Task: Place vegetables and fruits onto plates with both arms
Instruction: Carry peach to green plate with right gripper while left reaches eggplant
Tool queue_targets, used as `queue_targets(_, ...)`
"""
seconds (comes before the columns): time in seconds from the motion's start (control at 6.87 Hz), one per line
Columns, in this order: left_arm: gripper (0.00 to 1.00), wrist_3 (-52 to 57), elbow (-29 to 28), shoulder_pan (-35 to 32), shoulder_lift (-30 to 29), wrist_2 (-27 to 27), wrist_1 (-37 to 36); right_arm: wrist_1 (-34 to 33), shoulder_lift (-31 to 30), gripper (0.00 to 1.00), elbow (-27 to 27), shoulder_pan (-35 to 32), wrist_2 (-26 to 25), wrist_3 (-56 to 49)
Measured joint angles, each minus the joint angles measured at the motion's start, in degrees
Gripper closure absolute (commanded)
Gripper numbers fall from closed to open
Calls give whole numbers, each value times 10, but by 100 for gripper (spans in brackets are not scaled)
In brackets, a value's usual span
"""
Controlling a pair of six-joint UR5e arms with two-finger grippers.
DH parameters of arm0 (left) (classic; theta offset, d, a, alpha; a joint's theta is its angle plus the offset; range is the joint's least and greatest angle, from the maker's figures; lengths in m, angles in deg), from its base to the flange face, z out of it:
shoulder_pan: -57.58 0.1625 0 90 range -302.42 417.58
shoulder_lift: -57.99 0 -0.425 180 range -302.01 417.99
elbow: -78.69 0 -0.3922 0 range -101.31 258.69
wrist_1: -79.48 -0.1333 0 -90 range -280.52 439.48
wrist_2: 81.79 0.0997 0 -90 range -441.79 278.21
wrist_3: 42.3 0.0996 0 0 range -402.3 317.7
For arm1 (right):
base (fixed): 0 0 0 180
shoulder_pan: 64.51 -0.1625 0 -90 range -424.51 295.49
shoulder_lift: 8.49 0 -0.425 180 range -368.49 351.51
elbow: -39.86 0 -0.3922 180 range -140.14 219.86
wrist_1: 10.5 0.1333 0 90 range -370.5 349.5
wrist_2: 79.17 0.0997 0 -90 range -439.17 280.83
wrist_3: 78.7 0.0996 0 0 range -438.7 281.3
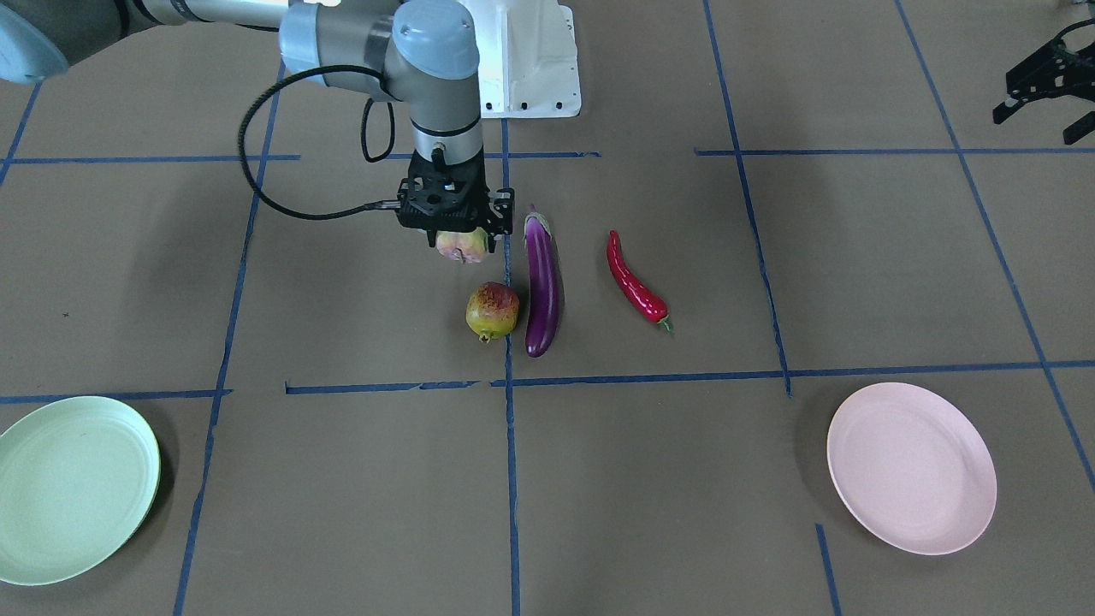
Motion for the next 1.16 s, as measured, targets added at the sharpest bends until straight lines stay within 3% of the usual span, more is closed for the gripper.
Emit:
queue_targets(0.29,0,-125,-7,106,-105,53,1,-1,-54,100,-3,-99,56,-144)
queue_targets(0.58,0,-250,-64,205,-200,144,42,3,-82,100,39,-180,105,-269)
queue_targets(0.87,0,-357,-159,276,-255,233,150,91,-83,100,159,-245,136,-358)
queue_targets(1.16,1,-432,-262,307,-311,287,232,174,-78,100,273,-284,158,-411)
